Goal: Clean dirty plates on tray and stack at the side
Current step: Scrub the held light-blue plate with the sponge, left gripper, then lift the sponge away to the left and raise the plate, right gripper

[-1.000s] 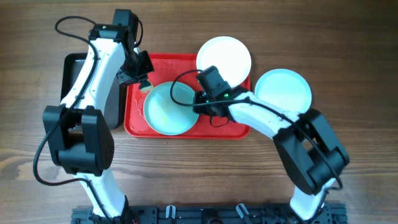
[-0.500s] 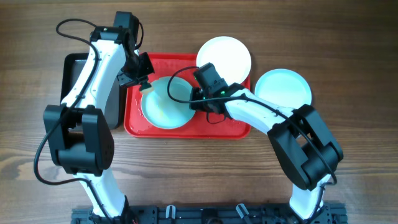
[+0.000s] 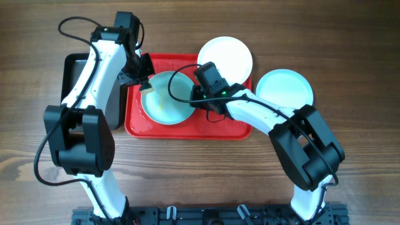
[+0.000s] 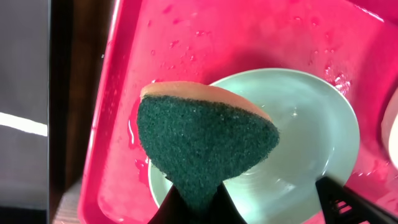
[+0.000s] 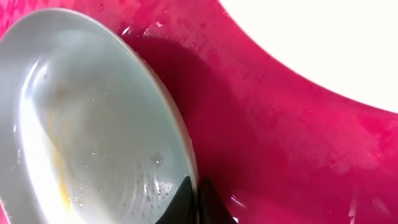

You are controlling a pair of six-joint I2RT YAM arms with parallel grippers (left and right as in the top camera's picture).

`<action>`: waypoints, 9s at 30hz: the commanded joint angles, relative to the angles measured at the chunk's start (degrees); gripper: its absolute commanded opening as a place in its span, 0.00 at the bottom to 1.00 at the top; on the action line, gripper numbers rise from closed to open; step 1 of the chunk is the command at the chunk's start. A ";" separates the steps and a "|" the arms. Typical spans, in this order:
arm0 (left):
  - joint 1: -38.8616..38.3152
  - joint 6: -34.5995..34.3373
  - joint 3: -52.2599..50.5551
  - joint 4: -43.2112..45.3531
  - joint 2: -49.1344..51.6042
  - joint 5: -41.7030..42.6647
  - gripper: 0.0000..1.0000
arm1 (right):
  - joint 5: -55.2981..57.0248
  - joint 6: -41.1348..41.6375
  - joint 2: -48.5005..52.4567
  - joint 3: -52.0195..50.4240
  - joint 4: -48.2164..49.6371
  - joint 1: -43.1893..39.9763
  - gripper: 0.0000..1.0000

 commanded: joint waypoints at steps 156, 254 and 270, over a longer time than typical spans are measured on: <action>-3.67 8.24 -26.82 16.72 -0.04 31.71 0.04 | -11.74 -4.00 4.37 1.40 3.72 -2.05 0.04; 5.51 -8.63 -4.44 6.40 -8.13 -3.93 0.04 | 16.28 -18.84 -4.76 14.53 -27.45 1.40 0.04; 5.51 -8.63 -4.50 5.75 -8.13 -3.93 0.04 | 62.05 -18.86 -15.19 14.53 -33.68 17.09 0.04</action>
